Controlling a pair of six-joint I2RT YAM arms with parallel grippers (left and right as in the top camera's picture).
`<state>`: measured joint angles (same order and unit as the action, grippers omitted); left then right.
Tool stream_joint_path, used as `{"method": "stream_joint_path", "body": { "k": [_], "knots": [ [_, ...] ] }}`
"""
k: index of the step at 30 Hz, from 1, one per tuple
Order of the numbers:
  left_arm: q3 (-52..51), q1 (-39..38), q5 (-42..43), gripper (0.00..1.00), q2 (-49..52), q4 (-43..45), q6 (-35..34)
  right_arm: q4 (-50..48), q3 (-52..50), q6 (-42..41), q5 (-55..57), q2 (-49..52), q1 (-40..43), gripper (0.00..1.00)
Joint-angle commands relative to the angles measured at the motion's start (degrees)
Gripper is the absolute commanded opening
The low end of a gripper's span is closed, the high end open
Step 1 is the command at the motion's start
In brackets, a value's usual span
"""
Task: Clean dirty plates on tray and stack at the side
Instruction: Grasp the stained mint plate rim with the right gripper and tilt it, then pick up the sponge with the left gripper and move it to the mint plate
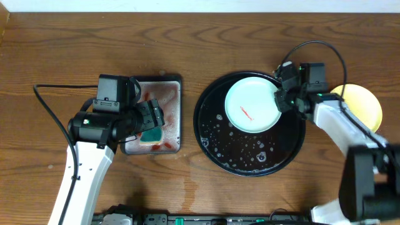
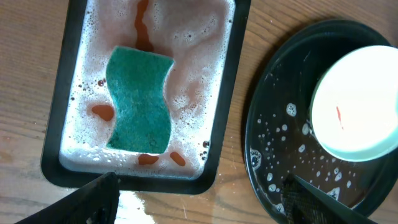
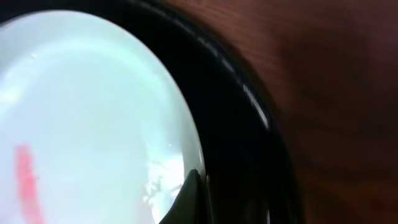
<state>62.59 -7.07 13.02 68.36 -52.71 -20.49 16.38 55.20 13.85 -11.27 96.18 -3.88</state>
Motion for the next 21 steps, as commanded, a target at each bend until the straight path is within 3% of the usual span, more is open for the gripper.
{"method": "stream_joint_path", "body": {
  "k": [1, 7, 10, 13, 17, 18, 20, 21],
  "knots": [
    [0.26, 0.15, 0.02, 0.84, -0.15, -0.22, 0.76, 5.66, -0.28, -9.75, -4.22, -6.69, -0.39, 0.01],
    [0.26, 0.15, 0.02, 0.83, -0.15, -0.22, 0.76, 21.05, -0.39, -22.6, -6.91, -9.22, -2.03, 0.01],
    [0.26, 0.15, 0.02, 0.83, -0.15, -0.22, 0.76, 26.4, -1.77, -32.15, -2.19, -8.44, -3.8, 0.01],
    [0.26, 0.15, 0.02, 0.83, -0.15, -0.22, 0.76, 24.28, -5.51, -39.1, 3.06, -8.35, -5.42, 0.01],
    [0.26, 0.15, 0.09, 0.84, -0.15, 0.37, -1.2, 17.81, -9.68, -42.53, 3.8, -8.37, -6.25, 0.01],
    [0.26, 0.13, 0.15, 0.84, -0.15, 0.0, -1.42, 17.07, -9.73, -41.86, 3.69, -8.37, -6.25, 0.04],
    [0.26, 0.13, 0.17, 0.84, -0.15, -0.61, -0.87, 16.15, -9.49, -38.12, 2.32, -8.79, -6.25, 0.25],
    [0.24, 0.13, 0.09, 0.84, -0.02, -0.87, -0.42, 15.96, -9.25, -34.99, 0.92, -9.51, -6.25, 0.28]
  ]
}}
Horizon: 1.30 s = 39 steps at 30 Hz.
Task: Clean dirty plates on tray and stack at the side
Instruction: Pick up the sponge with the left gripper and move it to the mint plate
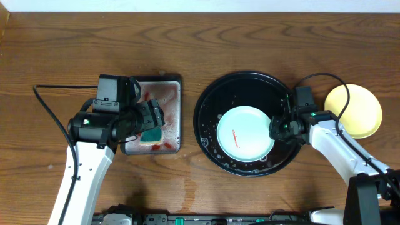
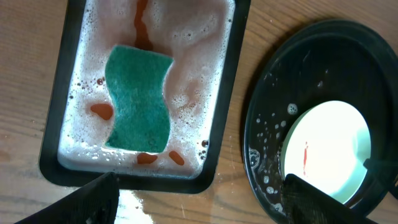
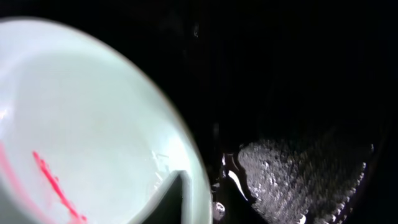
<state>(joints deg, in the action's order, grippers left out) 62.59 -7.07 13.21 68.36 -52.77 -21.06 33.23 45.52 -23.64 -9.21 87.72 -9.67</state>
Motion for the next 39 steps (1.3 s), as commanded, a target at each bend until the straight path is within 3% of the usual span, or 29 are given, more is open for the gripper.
{"method": "stream_joint_path", "body": {
  "k": [1, 7, 11, 13, 17, 23, 29, 30, 36, 37, 38, 39],
  "knots": [
    [0.26, 0.15, -0.11, 0.84, 0.13, -1.07, 0.26, -0.87, 0.61, 4.72, -2.21, -1.92, -0.46, 0.29],
    [0.17, 0.15, -0.07, 0.82, 0.15, -1.57, 0.5, 0.02, 0.68, 10.91, -6.99, -11.41, -0.5, 0.3],
    [-2.12, 0.13, -8.72, 0.82, 1.9, -1.03, -0.2, 1.95, 0.68, 10.86, -8.26, -18.6, -0.5, 0.3],
    [-4.44, 0.13, -11.91, 0.73, 4.15, 0.81, -0.22, 3.37, 0.68, 10.86, -8.24, -21.24, -0.5, 0.31],
    [-8.79, 0.15, -12.46, 0.71, 10.6, 7.48, -0.2, 6.25, 0.66, 10.86, -8.24, -23.91, -0.5, 0.29],
    [-10.23, 0.15, -12.41, 0.57, 23.39, 16.06, -0.24, 10.69, 0.66, 10.86, -8.24, -23.96, -0.5, 0.23],
    [-10.23, 0.15, -10.75, 0.1, 31.36, 21.33, -0.22, 12.09, 0.66, 10.86, -8.24, -23.96, -0.5, 0.21],
    [-10.23, 0.15, -10.69, 0.08, 31.43, 21.4, -0.2, 12.26, 0.66, 10.86, -8.24, -23.96, -0.5, 0.2],
    [-7.91, 0.13, -10.64, 0.08, 29.0, 17.09, -0.2, 12.22, 0.66, 10.86, -8.2, -23.96, -0.5, 0.19],
    [-7.21, 0.13, -10.6, 0.11, 28.15, 15.93, -0.17, 12.22, 0.66, 10.86, -8.2, -23.96, -0.5, 0.19],
    [-6.62, 0.13, -10.05, 0.26, 27.19, 15.04, -0.17, 12.22, 0.66, 10.86, -8.2, -23.96, -0.5, 0.19],
    [-6.19, 0.15, -9.05, 0.46, 26.18, 14.32, -0.17, 12.22, 0.66, 10.86, -8.2, -23.96, -0.5, 0.19]
  ]
}}
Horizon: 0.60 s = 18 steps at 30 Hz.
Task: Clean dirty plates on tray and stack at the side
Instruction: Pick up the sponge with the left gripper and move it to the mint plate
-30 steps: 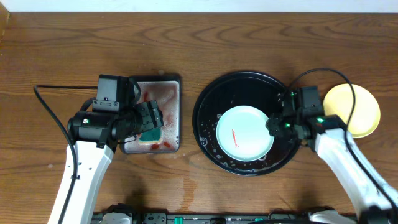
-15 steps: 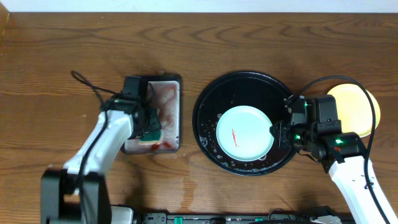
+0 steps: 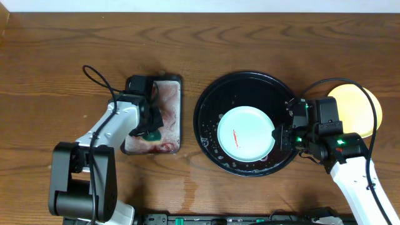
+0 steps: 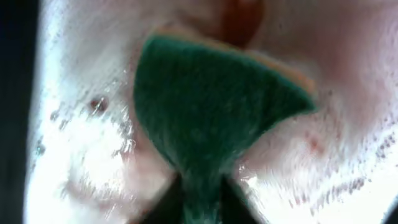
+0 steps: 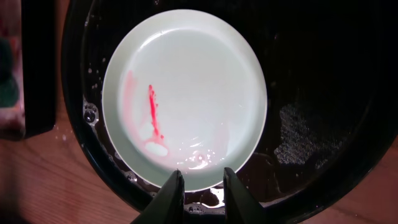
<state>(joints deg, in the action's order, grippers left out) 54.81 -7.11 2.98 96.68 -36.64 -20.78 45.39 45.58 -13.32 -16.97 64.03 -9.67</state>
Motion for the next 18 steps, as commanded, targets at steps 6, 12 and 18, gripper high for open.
{"method": "stream_joint_path", "body": {
  "k": [6, 12, 18],
  "knots": [
    [1.51, 0.17, 4.07, 0.78, -5.7, -2.75, -0.46, 0.15, 0.59, 0.55, -0.42, -0.26, -0.5, 0.19],
    [-3.61, 0.17, 2.08, 0.75, -3.17, 2.89, -0.44, 1.11, 0.57, 0.55, 0.9, -0.26, -0.5, 0.2],
    [-5.18, 0.2, 2.14, 0.19, 0.37, 7.21, -0.42, 1.18, 0.48, 0.55, 4.66, 0.09, -0.5, 0.24]
  ]
}}
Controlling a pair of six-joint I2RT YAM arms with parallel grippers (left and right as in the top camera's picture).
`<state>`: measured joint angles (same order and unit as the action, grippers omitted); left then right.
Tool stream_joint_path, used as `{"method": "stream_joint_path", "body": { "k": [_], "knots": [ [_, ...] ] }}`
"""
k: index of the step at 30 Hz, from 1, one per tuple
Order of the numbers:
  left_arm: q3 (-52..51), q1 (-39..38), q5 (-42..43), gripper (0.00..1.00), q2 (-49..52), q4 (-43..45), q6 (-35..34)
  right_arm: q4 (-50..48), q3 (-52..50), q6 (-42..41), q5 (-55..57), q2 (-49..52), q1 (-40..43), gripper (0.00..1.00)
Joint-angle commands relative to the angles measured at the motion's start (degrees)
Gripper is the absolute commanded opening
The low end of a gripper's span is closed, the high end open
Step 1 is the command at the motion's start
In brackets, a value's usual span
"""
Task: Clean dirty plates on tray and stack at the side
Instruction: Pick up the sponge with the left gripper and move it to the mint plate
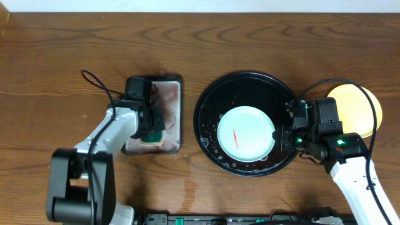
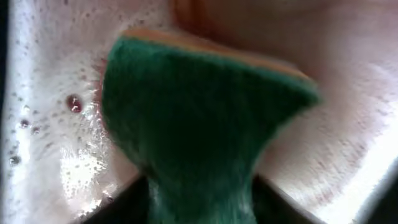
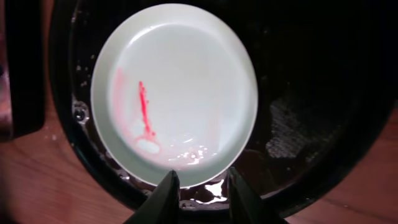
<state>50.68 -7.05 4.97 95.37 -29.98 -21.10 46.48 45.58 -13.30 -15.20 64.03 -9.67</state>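
Observation:
A pale green plate (image 1: 245,132) with a red streak (image 3: 144,109) lies flat in the round black tray (image 1: 250,87), towards its front. My right gripper (image 1: 284,134) hovers at the plate's right rim. In the right wrist view the right gripper (image 3: 200,180) is open, its tips just short of the plate (image 3: 180,81), nothing between them. My left gripper (image 1: 150,128) is down in the foamy soap tray (image 1: 169,103). In the left wrist view it (image 2: 200,186) is shut on the green sponge (image 2: 205,106), which fills the gap between the fingers.
A yellow plate (image 1: 356,106) lies on the wood to the right of the black tray, partly under my right arm. Soapy water and red smears cover the soap tray's floor (image 2: 50,124). Foam spots dot the black tray (image 3: 323,93).
The left wrist has dropped closer to the sponge, and its fingers stand wider apart with the sponge filling the gap. The right gripper and plate have barely shifted.
My right gripper held the plate at the black tray's back while the left hung open above the soap tray. Then the plate was at the tray's front, still held. Later the right gripper was off it and raised, and the left had gone down onto the sponge, where it now grips.

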Motion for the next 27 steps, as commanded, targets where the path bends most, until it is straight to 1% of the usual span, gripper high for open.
{"method": "stream_joint_path", "body": {
  "k": [1, 4, 9, 14, 17, 20, 25, 27],
  "knots": [
    [-1.01, 0.13, 0.15, 0.08, 1.62, 0.5, -0.09, 0.24, 0.48, 0.52, 3.43, 0.39, -0.5, 0.25],
    [0.59, 0.13, 0.26, 0.07, 0.52, -1.84, -0.09, 0.96, 0.46, 0.5, 3.74, 2.03, -0.5, 0.27],
    [7.1, 0.11, 0.7, 0.07, -3.19, -10.45, -0.11, -0.46, 0.46, -0.13, 4.39, 8.13, -0.5, 0.26],
    [12.92, -2.25, 4.09, 0.07, -8.5, -16.65, 0.33, -3.43, 0.46, 0.31, 4.22, 13.75, -0.5, 0.26],
    [13.53, -5.68, 7.15, 0.07, -12.35, -17.09, 0.26, -5.86, 0.46, 0.76, 4.24, 16.55, -0.5, 0.28],
    [13.53, -10.54, 9.66, 0.08, -15.1, -16.44, -1.36, -8.35, 0.46, 1.22, 4.26, 19.15, -0.5, 0.33],
    [13.35, -19.74, 9.64, 0.07, -14.82, -13.6, -7.65, -13.57, 0.46, 2.32, 4.87, 24.3, -0.39, 0.33],
    [13.31, -23.21, 9.64, 0.07, -13.51, -11.45, -10.16, -16.0, 0.46, 2.71, 4.9, 26.75, -0.39, 0.27]
  ]
}}
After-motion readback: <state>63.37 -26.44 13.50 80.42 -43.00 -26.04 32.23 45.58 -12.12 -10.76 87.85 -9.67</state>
